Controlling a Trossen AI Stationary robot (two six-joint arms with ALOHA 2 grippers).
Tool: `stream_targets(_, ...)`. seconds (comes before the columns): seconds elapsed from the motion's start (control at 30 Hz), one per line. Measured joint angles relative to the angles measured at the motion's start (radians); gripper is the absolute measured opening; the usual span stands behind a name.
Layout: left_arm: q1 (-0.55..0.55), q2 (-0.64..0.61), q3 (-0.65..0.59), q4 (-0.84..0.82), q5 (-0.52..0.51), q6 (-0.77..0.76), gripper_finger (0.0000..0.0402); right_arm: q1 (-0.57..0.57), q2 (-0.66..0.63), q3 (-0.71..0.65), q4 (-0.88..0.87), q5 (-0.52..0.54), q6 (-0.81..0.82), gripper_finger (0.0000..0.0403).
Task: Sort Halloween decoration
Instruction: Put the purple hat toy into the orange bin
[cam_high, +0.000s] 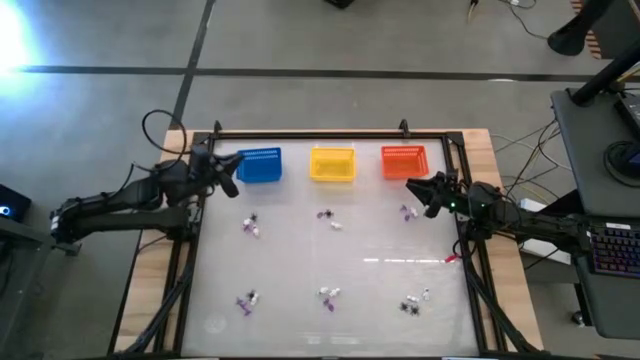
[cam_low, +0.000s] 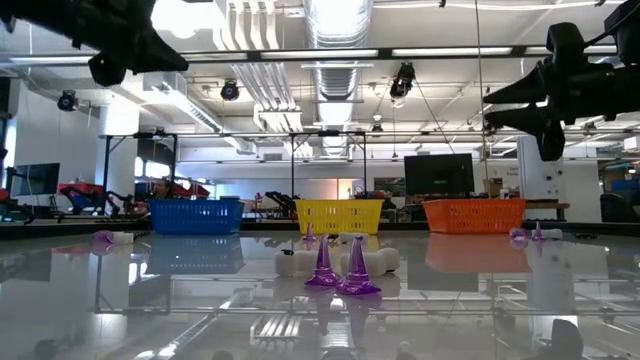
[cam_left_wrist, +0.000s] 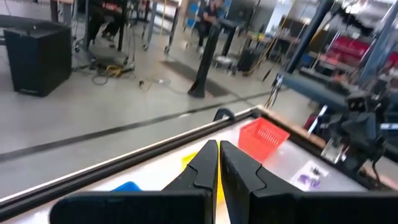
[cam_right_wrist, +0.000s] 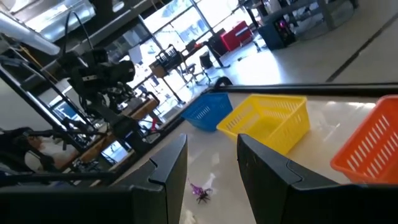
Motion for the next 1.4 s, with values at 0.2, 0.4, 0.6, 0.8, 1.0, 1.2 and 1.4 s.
stream_targets(0.2,0.0,0.033,0.12,-0.142,0.0,0.0,0.0,0.0,0.001,0.0,0.01,0.05,0.082,0.0132)
stream_targets(0.4,0.0,0.038,0.152,-0.214,0.002,-0.047,0.0,0.0,0.001,0.0,0.01,0.046,0.09,0.0138)
stream_targets(0.6,0.0,0.041,0.15,-0.22,0.01,-0.082,0.0007,0.0,0.001,0.0,0.009,0.05,0.095,0.0174)
stream_targets(0.8,0.0,0.055,0.15,-0.22,0.031,-0.097,0.0039,0.0,0.002,0.0,0.035,0.06,0.089,0.0202)
stream_targets(1.0,0.0,0.062,0.15,-0.235,0.087,-0.073,0.006,0.0,0.002,0.035,0.16,0.051,-0.028,0.0203)
stream_targets(1.2,0.0,0.047,0.15,-0.281,0.139,-0.071,0.0052,0.0,0.063,0.261,-0.273,0.054,-0.263,0.0203)
stream_targets(1.4,0.0,0.019,0.15,-0.31,0.139,-0.071,0.0047,0.0,0.248,0.489,-0.544,0.055,-0.315,0.0203)
